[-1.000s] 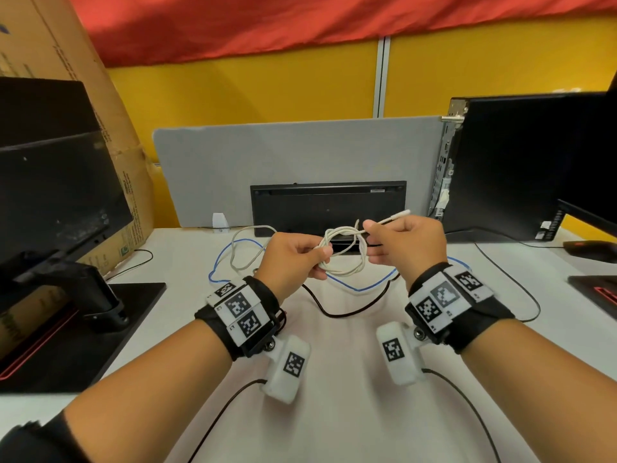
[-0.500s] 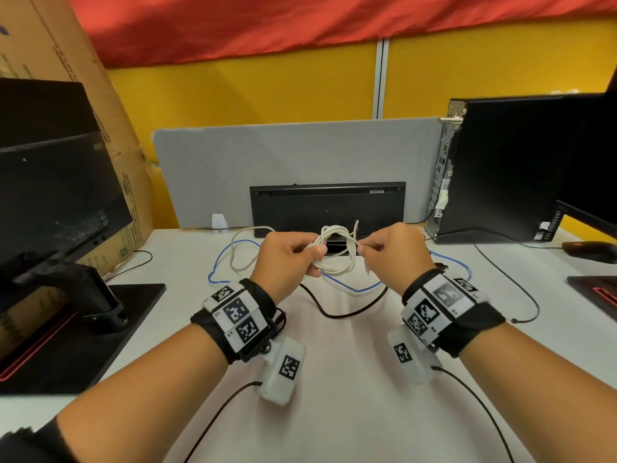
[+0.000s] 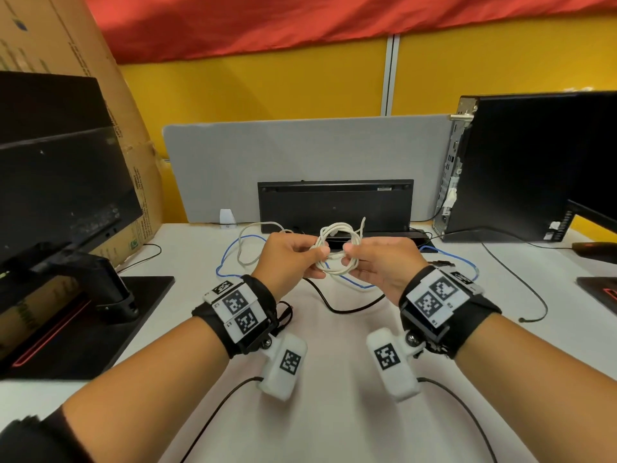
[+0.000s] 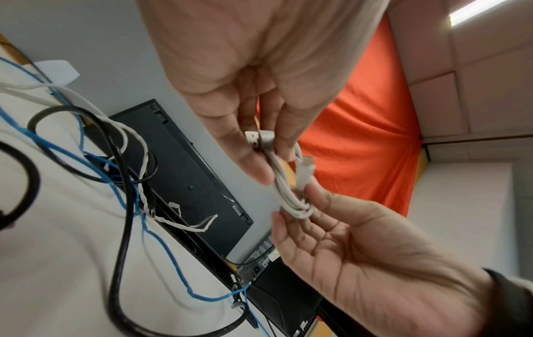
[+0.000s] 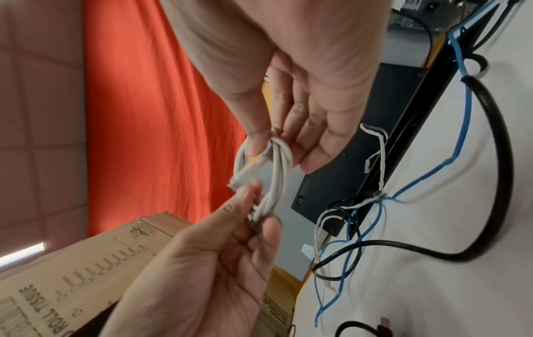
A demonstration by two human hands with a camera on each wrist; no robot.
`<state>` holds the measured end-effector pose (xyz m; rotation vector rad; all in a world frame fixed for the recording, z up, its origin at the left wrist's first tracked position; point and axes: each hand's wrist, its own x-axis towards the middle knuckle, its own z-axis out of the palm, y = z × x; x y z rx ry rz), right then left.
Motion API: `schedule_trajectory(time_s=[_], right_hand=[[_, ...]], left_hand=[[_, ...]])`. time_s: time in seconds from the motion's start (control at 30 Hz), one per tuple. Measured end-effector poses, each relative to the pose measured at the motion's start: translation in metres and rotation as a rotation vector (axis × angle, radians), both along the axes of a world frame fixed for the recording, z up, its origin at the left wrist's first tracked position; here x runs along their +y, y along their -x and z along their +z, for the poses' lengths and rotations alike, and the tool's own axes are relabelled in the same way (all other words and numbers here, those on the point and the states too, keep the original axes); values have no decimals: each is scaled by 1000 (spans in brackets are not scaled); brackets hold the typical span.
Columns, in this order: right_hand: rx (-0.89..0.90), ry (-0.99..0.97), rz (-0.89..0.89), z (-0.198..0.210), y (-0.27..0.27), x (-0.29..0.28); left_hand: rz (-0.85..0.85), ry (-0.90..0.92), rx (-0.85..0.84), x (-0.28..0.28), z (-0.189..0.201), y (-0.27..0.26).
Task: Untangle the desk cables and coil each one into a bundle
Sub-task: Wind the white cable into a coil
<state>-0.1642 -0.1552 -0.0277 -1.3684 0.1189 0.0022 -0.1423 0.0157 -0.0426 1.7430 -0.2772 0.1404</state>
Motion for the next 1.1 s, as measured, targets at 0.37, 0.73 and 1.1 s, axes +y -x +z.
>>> schedule_trajectory(time_s=[0.37, 0.73, 1.1], right_hand=[[83, -114, 219, -2, -4, 20], [119, 792, 299, -36, -15, 45], [331, 816, 420, -51, -19, 77]], left_hand=[[33, -258, 108, 24, 5, -11], [48, -608, 322, 59, -13, 2], [131, -881, 289, 77, -37, 9]])
